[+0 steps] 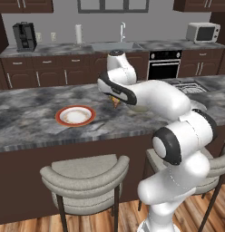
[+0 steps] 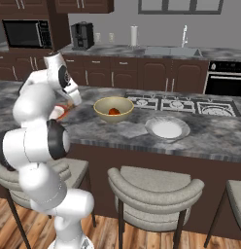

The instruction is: Pick the chicken drumstick and tomato from their plates and place them in the bowl. Then put the bowl in the fridge.

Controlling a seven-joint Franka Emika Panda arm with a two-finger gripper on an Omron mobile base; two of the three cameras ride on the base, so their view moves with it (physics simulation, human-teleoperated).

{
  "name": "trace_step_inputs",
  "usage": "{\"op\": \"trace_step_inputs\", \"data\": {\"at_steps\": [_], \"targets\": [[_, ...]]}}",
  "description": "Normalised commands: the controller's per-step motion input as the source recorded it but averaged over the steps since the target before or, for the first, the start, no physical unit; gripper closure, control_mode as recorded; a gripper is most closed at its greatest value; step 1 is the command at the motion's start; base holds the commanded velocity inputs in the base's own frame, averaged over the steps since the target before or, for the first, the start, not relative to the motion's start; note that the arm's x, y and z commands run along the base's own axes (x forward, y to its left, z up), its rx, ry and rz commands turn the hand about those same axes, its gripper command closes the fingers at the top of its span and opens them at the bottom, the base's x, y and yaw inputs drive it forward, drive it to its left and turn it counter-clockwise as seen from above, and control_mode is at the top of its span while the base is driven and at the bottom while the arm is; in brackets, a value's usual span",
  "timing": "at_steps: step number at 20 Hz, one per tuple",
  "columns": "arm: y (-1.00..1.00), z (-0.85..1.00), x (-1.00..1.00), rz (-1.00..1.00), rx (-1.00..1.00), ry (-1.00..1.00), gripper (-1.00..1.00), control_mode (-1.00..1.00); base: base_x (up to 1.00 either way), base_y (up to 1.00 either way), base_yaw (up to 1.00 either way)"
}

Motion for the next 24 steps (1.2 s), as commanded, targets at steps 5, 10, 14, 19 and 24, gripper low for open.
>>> {"op": "trace_step_inputs", "data": {"at_steps": [5, 10, 14, 19, 24], "targets": [[-0.64, 0.17, 0.11, 0.00, 0.00, 0.17, 1.00, -1.00, 0.00, 0.00, 0.00], [-0.59, 0.06, 0.16, 0.00, 0.00, 0.03, 1.00, -1.00, 0.00, 0.00, 0.00], [-0.54, 0.08, 0.26, 0.02, 0.00, 0.00, 1.00, -1.00, 0.00, 0.00, 0.00], [-0.51, -0.01, 0.25, 0.03, 0.00, 0.00, 1.00, -1.00, 0.00, 0.00, 0.00], [-0.29, -0.10, 0.39, 0.06, 0.00, 0.00, 1.00, -1.00, 0.00, 0.00, 0.00]]}}
